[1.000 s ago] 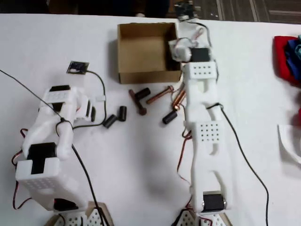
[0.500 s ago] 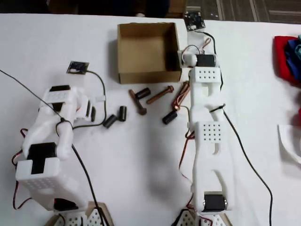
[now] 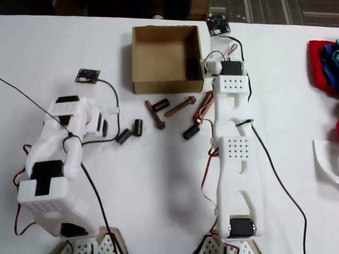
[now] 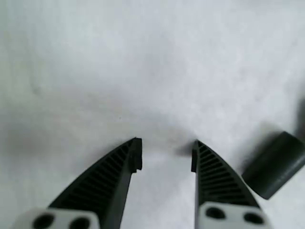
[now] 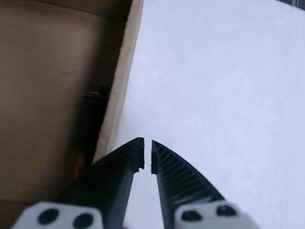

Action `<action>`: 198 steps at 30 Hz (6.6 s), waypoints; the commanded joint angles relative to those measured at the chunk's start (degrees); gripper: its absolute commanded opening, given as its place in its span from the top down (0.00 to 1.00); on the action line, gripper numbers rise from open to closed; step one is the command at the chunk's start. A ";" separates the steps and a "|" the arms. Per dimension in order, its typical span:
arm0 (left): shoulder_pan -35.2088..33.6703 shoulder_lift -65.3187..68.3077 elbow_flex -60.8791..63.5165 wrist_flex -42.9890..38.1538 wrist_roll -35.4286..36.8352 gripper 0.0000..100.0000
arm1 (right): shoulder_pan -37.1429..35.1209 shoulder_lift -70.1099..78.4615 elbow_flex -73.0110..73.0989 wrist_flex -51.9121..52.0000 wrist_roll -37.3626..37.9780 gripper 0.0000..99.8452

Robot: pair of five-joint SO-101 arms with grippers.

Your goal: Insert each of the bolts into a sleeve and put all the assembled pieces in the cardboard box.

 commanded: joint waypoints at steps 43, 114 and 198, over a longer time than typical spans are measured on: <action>-10.81 0.09 -4.62 -0.35 13.01 0.81 | -16.31 -55.16 55.47 28.35 -14.51 0.86; -10.73 0.35 -4.62 -1.23 13.01 0.81 | -22.37 -49.45 87.56 20.97 5.36 0.87; 30.59 21.89 -47.87 28.04 13.80 0.81 | 8.75 -104.40 157.10 -46.73 -1.93 0.98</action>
